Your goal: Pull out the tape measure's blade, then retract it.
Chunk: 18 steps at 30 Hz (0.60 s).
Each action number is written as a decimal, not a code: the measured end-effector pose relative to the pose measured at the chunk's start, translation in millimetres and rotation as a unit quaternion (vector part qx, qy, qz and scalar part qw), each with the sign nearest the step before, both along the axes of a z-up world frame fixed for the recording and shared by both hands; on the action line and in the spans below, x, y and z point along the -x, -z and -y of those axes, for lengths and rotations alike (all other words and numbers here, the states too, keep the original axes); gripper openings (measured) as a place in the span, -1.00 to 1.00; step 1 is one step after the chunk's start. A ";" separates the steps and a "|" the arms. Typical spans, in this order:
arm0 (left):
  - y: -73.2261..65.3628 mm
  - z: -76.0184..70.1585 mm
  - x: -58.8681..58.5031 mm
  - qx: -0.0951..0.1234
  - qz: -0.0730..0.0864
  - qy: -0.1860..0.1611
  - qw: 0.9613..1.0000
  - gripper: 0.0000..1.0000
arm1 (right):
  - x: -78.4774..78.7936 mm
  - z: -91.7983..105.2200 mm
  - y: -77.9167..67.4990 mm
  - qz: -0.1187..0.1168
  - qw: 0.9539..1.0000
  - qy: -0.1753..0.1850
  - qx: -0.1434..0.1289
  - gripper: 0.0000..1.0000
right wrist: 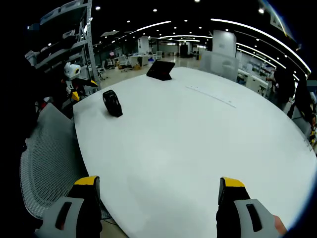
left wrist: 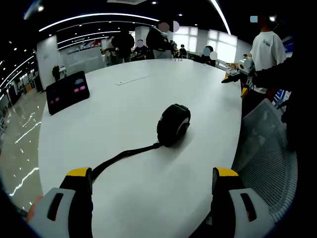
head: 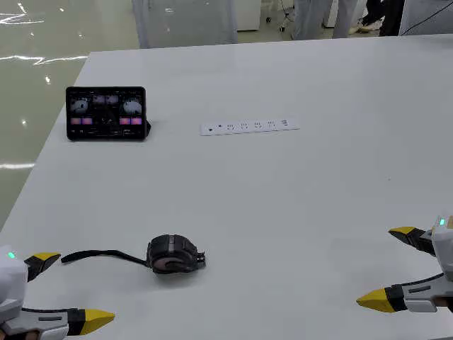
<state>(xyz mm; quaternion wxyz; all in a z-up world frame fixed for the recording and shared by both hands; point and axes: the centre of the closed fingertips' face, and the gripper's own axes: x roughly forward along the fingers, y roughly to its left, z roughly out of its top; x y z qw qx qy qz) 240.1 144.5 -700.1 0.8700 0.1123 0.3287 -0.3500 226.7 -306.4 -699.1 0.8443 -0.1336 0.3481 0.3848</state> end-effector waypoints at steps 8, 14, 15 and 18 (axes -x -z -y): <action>-1.1 1.6 -3.8 -0.004 0.001 0.006 1.000 0.99 | 1.7 3.1 -0.1 -0.006 1.000 0.005 -0.004 0.98; 1.3 3.8 -4.3 -0.002 -0.001 0.008 1.000 0.99 | 2.4 5.7 -0.3 -0.006 1.000 0.007 -0.001 0.98; 3.1 4.2 -4.7 -0.003 -0.002 0.008 1.000 0.99 | 2.0 6.1 -1.0 -0.003 1.000 0.006 -0.001 0.98; 3.1 8.6 -8.7 -0.003 0.013 0.019 1.000 0.99 | -0.5 6.0 -1.7 0.005 1.000 -0.001 0.001 0.98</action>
